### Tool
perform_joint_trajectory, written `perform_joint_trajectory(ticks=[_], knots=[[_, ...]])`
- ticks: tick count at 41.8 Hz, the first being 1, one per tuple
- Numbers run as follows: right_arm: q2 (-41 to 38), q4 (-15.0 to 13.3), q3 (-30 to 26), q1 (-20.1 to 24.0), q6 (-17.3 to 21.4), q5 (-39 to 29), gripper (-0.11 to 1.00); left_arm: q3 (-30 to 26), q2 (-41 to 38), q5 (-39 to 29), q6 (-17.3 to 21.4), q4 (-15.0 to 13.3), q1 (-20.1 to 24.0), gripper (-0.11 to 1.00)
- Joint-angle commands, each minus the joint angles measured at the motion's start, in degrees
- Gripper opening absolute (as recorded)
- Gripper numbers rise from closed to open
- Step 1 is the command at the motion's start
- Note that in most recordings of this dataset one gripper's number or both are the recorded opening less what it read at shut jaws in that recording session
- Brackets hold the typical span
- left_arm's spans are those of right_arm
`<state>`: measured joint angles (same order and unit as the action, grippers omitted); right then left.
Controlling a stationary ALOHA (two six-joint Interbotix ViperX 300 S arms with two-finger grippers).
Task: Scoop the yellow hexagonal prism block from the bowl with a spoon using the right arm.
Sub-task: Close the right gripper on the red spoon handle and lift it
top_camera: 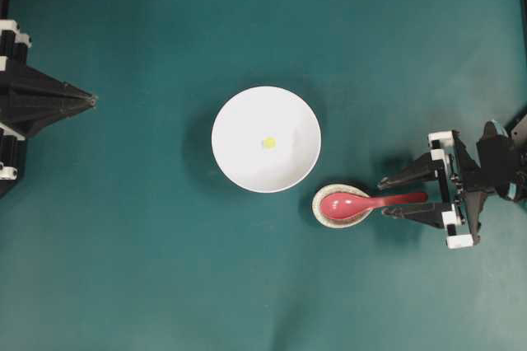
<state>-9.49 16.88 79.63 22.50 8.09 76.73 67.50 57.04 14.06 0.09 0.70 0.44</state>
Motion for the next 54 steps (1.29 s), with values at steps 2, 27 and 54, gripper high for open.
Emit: perform_joint_trajectory(ticks=[2,27,54], knots=[[0.3,1.1,-0.3,1.1,-0.1,0.3,0.55,-1.0,-0.5,0.3,0.0,0.1,0.1,0.0],[-2.3,2.5,-1.4,1.1,-1.6,-3.6,0.55,-0.8,-0.5,0.3,-0.1,0.1,0.0,0.0],[-2.3,2.5,-1.8,1.1,-2.6,-5.0,0.41,-0.6,-0.5,0.2,-0.1,0.1,0.0,0.0]])
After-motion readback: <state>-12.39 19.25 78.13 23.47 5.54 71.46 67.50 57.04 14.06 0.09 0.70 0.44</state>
